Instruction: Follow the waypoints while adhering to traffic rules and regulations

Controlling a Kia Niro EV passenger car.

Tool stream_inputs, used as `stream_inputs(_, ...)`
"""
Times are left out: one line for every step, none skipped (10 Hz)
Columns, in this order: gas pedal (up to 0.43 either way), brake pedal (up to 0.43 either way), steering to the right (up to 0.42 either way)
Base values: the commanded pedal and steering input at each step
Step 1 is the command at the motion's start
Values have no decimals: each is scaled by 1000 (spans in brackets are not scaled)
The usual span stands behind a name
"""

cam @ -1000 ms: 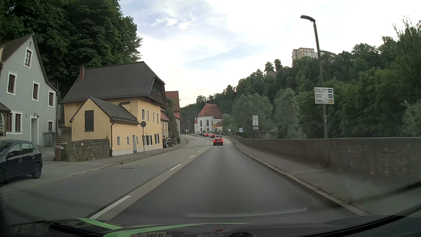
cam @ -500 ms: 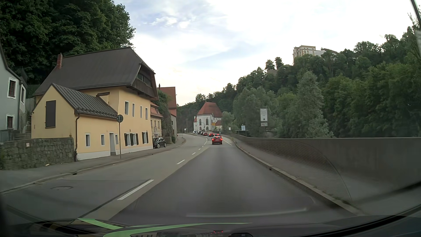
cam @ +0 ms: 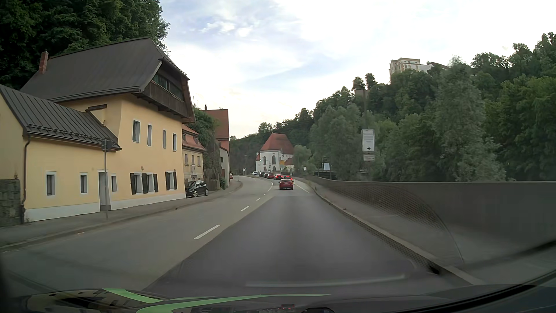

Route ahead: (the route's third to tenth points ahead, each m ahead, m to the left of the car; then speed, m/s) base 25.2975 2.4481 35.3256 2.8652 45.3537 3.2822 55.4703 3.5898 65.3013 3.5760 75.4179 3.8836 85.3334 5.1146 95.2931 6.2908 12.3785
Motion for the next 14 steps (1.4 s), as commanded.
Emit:
stream_inputs(0, 171, -4)
stream_inputs(0, 165, -4)
stream_inputs(0, 177, -4)
stream_inputs(0, 183, -4)
stream_inputs(0, 183, -4)
stream_inputs(0, 183, -4)
stream_inputs(0, 183, -4)
stream_inputs(0, 183, -4)
stream_inputs(0, 195, -4)
stream_inputs(0, 201, -4)
stream_inputs(0, 213, -4)
stream_inputs(0, 213, -4)
stream_inputs(0, 213, -4)
stream_inputs(0, 213, -4)
